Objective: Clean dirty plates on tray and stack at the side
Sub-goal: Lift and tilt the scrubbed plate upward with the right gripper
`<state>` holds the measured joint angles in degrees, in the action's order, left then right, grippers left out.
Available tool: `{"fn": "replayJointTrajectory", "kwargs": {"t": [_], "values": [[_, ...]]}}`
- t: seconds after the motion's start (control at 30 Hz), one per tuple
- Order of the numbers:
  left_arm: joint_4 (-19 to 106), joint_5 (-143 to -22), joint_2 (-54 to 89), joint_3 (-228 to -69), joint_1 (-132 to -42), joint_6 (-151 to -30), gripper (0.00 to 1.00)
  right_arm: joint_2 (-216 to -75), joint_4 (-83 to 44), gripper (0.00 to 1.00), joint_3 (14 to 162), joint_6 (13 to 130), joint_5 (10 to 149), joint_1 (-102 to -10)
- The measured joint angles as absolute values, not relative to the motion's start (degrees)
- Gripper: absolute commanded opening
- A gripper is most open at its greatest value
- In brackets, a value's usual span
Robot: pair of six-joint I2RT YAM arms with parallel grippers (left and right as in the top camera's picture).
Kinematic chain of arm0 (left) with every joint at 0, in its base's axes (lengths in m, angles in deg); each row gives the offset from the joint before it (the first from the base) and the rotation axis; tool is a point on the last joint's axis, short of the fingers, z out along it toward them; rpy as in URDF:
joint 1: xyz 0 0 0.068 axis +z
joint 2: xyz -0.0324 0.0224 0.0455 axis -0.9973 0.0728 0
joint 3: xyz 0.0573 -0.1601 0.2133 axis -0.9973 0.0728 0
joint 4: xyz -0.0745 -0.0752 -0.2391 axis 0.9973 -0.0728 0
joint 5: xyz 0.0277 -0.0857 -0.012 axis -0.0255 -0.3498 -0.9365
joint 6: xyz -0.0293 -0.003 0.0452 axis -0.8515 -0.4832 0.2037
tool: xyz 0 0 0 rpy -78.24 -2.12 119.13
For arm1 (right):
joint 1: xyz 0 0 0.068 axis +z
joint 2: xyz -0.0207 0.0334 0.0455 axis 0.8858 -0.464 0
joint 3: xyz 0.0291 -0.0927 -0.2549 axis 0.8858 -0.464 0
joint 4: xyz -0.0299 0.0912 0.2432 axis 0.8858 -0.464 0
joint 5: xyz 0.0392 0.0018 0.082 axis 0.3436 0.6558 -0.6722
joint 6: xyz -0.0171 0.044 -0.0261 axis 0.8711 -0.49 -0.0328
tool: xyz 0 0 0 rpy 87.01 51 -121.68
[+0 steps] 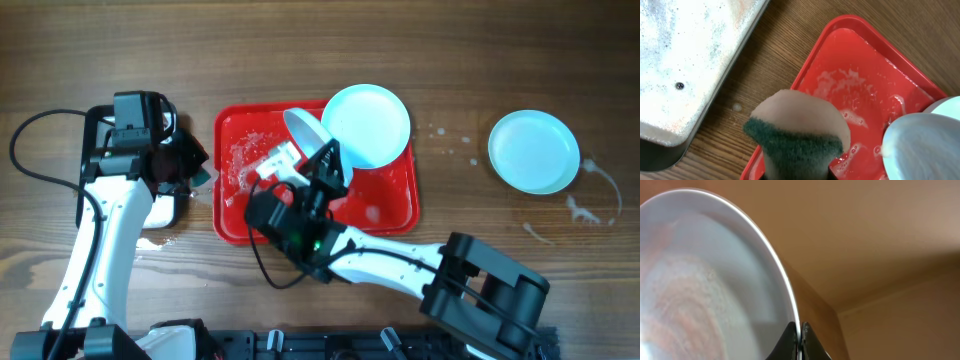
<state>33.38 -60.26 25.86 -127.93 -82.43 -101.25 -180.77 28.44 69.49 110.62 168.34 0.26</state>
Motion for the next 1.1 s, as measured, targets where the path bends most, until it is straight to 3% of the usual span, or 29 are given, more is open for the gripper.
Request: {"fn": "replayJointTrajectory", "kwargs": {"t": [0.17,0.37,0.47,0.67,0.77,0.87,1.1], "values": [[33.4,-60.3,25.9,-127.9,-82.4,-101.2,0.04,-180.7,32.8,0.04,68.2,111.5,167.7,1.3],[33.4,-60.3,25.9,-127.9,-82.4,-101.2,0.04,-180.5,58.5,0.04,67.1,123.8,167.4,0.1],[33.4,-60.3,25.9,-127.9,-82.4,-101.2,0.04,-180.2,64.3,0.04,67.1,129.3,167.9,-0.1],[33.6,-60.3,25.9,-127.9,-82.4,-101.2,0.04,-180.2,63.7,0.04,67.1,132.2,169.1,-0.1],[34.0,-60.3,25.9,-127.9,-82.4,-101.2,0.04,-180.0,55.3,0.04,67.2,131.4,166.4,-0.1],[34.3,-60.3,25.9,-127.9,-82.4,-101.2,0.04,-180.0,44.1,0.04,67.0,126.5,160.5,-0.1],[34.5,-60.3,25.9,-127.9,-82.4,-101.2,0.04,-179.1,40.2,0.04,67.1,115.1,153.9,-0.1]]}}
